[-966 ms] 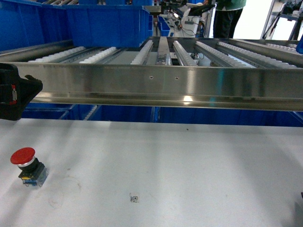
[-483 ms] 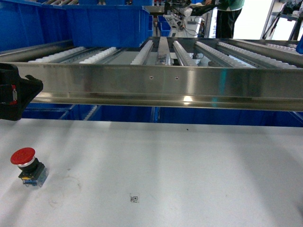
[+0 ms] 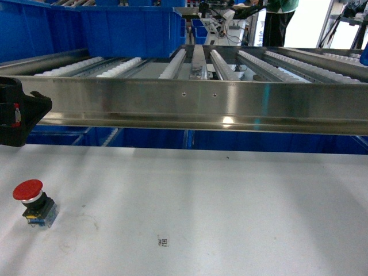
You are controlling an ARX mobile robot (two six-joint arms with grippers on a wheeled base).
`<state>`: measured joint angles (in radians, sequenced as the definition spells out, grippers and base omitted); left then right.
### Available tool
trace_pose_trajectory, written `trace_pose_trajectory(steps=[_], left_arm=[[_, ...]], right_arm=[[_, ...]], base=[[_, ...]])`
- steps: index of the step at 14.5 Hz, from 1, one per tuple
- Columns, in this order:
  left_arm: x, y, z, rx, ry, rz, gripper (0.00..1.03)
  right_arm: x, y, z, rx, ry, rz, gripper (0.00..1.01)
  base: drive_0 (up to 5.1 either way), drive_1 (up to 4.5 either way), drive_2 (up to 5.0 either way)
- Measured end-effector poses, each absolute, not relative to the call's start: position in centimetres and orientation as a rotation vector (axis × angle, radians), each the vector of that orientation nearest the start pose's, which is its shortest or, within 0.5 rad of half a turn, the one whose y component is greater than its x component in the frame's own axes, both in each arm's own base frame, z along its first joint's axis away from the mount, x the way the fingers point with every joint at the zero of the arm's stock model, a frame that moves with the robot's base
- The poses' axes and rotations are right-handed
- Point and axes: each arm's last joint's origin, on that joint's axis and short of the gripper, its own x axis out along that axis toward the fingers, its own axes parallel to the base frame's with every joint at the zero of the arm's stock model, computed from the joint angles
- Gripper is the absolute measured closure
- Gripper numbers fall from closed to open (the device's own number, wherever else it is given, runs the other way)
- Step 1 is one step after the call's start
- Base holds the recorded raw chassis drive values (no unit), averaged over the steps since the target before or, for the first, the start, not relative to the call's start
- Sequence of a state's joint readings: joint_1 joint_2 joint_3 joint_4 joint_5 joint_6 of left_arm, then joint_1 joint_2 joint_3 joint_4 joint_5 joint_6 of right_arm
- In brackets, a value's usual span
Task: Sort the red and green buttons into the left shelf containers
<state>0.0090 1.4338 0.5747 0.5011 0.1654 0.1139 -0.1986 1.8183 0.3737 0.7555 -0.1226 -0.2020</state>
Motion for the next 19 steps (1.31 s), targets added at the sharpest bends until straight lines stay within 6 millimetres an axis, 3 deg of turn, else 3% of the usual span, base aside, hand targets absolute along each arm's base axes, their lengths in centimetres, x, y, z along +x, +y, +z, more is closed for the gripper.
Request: trace_pose_trajectory(steps=[3,7,9,15,19], left_arm=[[28.0,-0.2,18.5,0.081,0.348,-0.175,0.05],[28.0,-0.2,18.5,0.081,0.348,-0.175,0.05],[28.0,-0.2,18.5,0.081,0.348,-0.174,0.05],[28.2,-0.1,18.0,0.081,0.362,-0.119,0.05],[29.0,-0.1,15.1,0.046,0.485,-0.077,0.05]], right_arm=[[21.3,-4.5,10.6,-0.091,0.474,-0.013,0.66],[16.5,-3.5,12.3,-0.079,0.427,0.043,0.66],[14.7,-2.1,12.8,-0.116,0.366,0.093,0.66],[14.3,-1.6,12.5,-0.144,0.358,0.093,0.66],[14.3,-1.6,12.5,-0.144,0.358,0.093,0.66]], base=[[0.0,0.0,0.0],[0.0,0.0,0.0],[0.0,0.0,0.0],[0.0,0.0,0.0],[0.0,0.0,0.0]])
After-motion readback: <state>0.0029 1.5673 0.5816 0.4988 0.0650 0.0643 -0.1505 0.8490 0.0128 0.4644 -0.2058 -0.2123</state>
